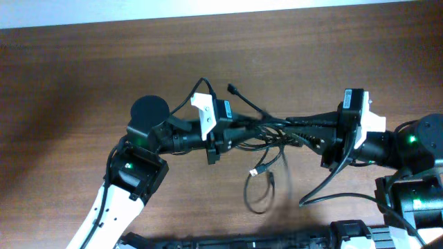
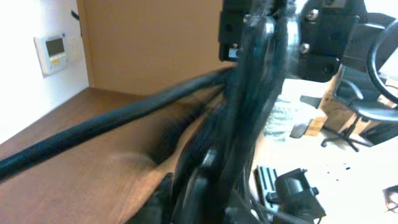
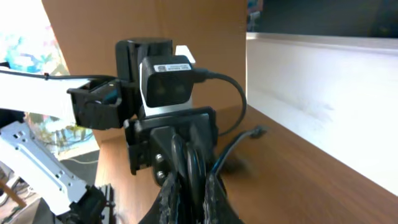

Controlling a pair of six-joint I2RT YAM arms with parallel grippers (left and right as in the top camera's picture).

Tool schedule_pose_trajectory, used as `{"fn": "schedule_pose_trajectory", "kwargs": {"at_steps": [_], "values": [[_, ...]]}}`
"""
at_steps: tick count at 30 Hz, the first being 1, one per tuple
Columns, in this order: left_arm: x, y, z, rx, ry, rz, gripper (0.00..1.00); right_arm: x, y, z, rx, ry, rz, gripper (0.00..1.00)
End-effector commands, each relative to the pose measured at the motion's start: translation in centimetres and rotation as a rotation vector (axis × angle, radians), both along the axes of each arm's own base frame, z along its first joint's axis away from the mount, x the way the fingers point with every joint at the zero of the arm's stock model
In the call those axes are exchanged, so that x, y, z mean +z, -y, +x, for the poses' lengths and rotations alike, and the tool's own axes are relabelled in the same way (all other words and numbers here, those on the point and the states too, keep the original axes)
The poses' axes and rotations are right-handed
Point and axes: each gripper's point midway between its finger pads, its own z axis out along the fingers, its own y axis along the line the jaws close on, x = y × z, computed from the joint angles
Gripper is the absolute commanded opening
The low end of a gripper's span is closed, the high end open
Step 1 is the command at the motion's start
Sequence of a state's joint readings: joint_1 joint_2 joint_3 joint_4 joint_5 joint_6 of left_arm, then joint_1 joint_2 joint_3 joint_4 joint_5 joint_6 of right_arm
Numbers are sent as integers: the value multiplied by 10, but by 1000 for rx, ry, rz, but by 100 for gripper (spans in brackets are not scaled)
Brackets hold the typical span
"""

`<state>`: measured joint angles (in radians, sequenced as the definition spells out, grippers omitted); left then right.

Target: Untangle cables

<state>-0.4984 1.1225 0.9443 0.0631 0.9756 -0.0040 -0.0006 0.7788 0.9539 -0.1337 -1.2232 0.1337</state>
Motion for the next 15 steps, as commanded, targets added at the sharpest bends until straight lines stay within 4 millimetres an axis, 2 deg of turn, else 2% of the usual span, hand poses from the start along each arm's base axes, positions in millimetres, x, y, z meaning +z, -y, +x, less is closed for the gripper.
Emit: {"fn": "schedule_pose_trajectory", "kwargs": {"at_steps": [1,8,9,10,11,12,15], "values": [[3,2,-3,-16,3,-5,0,8,0,-3,-4,21,2,4],[3,2,-3,-15,3,-5,1,8,0,-3,-4,21,2,4],[3,2,-3,-15,3,-5,25,8,0,-3,-4,21,2,4],[3,2,-3,-15,3,-5,72,8,0,-3,-4,21,2,4],[3,2,-3,-15,3,-5,88,8,0,-3,-4,21,2,4],[3,2,-3,-15,3,-5,100,8,0,-3,-4,21,2,4],[3,2,-3,-16,2,-5,99,8,0,-3,-6,22,2,4]]}}
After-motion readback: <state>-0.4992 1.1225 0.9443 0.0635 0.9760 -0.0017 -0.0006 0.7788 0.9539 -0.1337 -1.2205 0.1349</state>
